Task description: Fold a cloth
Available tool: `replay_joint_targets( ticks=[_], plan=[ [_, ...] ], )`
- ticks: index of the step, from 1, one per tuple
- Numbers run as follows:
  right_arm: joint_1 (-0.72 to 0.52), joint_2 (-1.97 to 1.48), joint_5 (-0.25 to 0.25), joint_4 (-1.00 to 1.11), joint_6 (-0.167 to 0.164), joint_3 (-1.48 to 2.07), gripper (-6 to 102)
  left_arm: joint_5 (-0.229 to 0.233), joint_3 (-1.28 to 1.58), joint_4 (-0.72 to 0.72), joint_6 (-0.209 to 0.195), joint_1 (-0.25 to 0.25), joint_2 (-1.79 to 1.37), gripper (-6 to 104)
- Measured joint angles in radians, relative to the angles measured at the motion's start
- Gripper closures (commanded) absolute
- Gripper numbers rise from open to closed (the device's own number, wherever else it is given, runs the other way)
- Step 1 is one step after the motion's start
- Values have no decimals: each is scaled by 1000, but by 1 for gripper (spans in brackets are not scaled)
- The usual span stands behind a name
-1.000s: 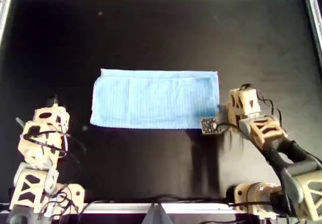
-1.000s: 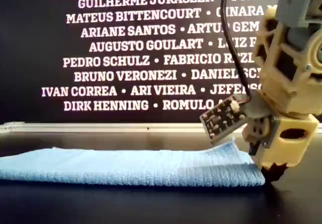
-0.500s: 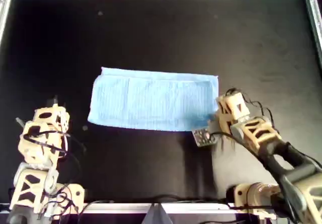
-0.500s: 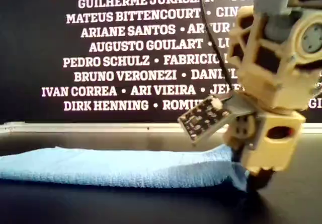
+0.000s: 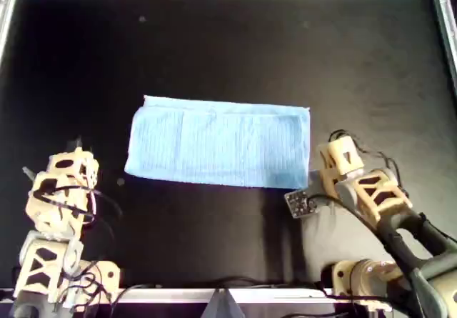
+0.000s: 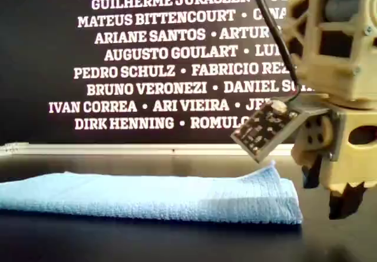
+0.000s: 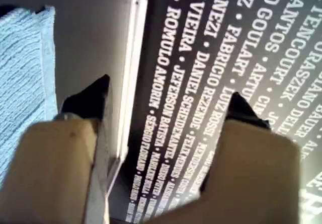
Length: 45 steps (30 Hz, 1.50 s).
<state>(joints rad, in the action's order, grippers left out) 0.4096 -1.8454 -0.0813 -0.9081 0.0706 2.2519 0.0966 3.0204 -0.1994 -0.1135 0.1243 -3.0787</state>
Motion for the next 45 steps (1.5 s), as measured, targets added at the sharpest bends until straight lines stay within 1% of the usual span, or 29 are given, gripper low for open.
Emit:
replay_joint_targets(
  ticks=[5,6,8,12,17,22,23,24,31,36,38,40,43,45],
  plan=[
    [14,-2,143,0,0,0,9,0,0,0,0,0,0,18],
    [11,-2,158,-2,0,0,9,0,0,0,0,0,0,18],
    [5,-2,170,-3,0,0,9,0,0,0,0,0,0,18],
    [3,-2,176,3,0,0,9,0,0,0,0,0,0,18],
    [6,2,178,81,0,-2,9,0,0,0,0,0,0,18],
    [6,103,178,98,0,-6,9,0,0,0,0,0,0,18],
    [6,124,178,98,-5,-6,9,0,0,0,0,0,0,18],
    [3,143,178,98,2,-21,9,0,0,0,0,0,0,18],
    [11,293,189,98,2,-187,10,0,0,0,0,0,0,18],
    [8,347,202,98,2,-239,11,0,0,0,3,0,0,18],
    [8,350,202,98,2,-242,13,0,0,0,23,0,0,18],
    [8,350,202,98,2,-242,20,0,0,0,55,0,0,18],
    [6,350,201,98,2,-242,33,0,0,0,103,0,0,18],
    [6,350,204,98,2,-242,43,0,0,0,118,0,0,18]
  ],
)
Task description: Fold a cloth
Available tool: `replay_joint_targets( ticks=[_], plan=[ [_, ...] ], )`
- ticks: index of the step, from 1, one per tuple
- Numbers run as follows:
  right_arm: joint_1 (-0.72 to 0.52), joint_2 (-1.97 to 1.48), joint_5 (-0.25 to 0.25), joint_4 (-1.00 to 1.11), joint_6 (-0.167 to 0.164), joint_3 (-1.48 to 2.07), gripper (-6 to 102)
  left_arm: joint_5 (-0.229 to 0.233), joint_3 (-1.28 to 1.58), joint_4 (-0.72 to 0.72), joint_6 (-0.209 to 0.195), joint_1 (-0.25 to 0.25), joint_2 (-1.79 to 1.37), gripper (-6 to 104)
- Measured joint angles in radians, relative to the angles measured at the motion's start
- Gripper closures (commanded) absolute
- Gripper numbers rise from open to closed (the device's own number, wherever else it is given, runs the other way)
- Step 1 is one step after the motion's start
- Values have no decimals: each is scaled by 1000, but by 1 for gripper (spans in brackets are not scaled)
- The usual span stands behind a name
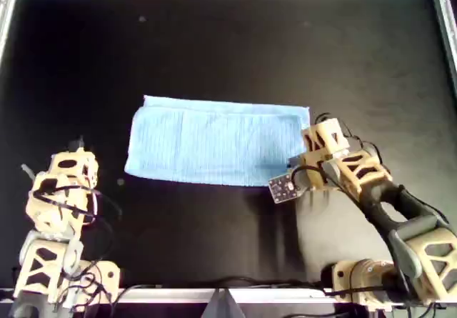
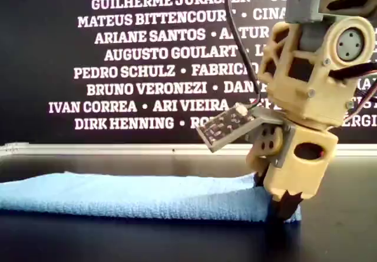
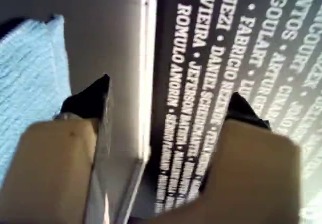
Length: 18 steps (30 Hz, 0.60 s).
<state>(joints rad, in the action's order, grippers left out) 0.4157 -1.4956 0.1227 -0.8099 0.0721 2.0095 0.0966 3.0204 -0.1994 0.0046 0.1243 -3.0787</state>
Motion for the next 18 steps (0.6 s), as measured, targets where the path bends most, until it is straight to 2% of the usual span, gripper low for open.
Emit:
replay_joint_targets(
  ticks=[9,14,18],
  plan=[
    [-3,0,0,0,0,0,100,0,0,0,6,0,0,18],
    [-12,0,-3,6,-14,-2,93,0,0,0,6,0,0,18],
    [-112,0,2,8,-15,-3,94,0,0,0,6,0,0,18]
  ],
)
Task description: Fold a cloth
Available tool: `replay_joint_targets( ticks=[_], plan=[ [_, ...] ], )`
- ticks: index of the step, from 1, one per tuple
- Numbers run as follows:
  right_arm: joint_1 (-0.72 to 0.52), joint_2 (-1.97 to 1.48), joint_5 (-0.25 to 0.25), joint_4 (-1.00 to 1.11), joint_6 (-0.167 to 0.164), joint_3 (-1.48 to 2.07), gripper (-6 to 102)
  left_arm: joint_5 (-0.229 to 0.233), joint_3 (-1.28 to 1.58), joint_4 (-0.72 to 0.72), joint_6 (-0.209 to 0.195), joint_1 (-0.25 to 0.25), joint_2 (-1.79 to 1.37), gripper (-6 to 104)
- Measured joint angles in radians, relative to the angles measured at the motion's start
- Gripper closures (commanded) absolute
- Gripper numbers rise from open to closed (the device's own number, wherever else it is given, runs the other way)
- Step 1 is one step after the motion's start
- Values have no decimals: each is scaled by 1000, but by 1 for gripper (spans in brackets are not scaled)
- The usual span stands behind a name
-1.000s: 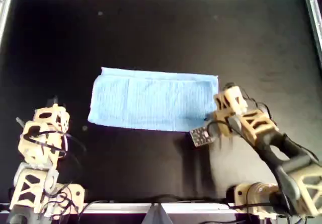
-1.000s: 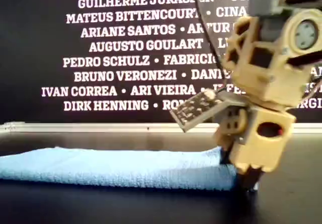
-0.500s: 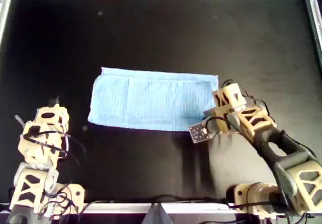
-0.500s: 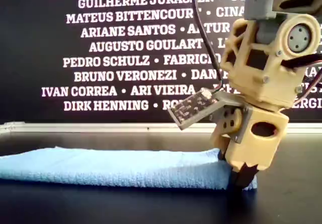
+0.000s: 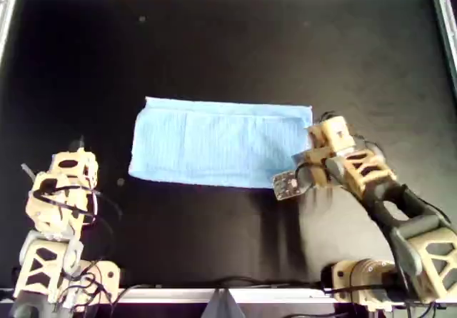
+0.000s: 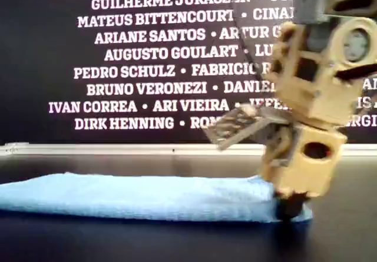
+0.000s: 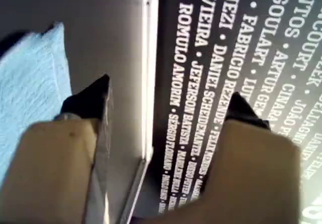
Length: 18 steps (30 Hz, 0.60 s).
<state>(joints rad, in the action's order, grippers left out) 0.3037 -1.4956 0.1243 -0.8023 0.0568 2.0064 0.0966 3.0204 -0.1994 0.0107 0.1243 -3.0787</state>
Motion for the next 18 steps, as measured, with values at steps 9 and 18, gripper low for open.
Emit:
replay_joint_targets(
  ticks=[9,18],
  plan=[
    [-89,5,20,0,8,-101,94,0,0,0,0,0,0,18],
    [189,9,112,0,28,-281,94,0,0,0,0,0,0,18]
  ],
)
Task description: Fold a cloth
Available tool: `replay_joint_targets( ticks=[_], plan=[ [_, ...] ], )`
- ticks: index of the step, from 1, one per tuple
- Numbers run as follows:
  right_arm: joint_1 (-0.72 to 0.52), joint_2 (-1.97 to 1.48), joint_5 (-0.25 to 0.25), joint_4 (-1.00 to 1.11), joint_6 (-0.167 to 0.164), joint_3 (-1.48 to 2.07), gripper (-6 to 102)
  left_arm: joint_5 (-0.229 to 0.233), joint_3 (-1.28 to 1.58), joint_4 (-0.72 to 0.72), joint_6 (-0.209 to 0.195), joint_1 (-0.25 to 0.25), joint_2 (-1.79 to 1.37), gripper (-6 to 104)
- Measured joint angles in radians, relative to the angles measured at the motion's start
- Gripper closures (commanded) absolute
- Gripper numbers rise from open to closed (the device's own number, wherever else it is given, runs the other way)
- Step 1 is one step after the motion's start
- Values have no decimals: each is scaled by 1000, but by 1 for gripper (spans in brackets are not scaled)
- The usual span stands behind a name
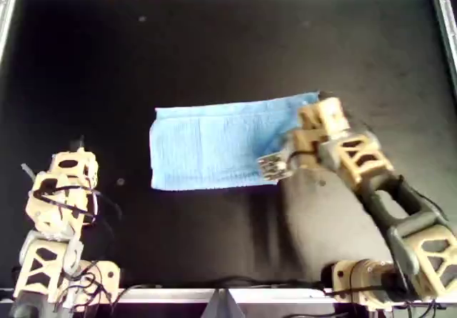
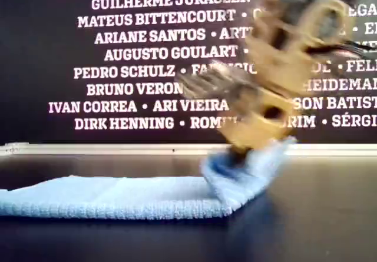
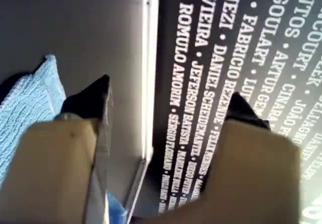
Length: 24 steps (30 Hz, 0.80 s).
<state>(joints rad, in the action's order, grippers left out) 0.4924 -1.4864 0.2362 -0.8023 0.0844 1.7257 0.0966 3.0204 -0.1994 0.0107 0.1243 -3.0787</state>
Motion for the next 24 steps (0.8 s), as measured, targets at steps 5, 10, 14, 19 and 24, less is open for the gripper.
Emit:
replay_joint_targets(
  ticks=[5,10,14,19,24],
  plan=[
    [75,87,0,0,92,-192,94,0,0,0,0,0,0,18],
    [170,244,0,0,115,-414,94,0,0,0,0,0,0,18],
    [235,379,0,0,130,-580,94,0,0,0,0,0,0,18],
    [313,500,0,0,123,-785,94,0,0,0,0,0,0,18],
    [351,601,0,0,121,-991,94,0,0,0,0,0,0,18]
  ],
)
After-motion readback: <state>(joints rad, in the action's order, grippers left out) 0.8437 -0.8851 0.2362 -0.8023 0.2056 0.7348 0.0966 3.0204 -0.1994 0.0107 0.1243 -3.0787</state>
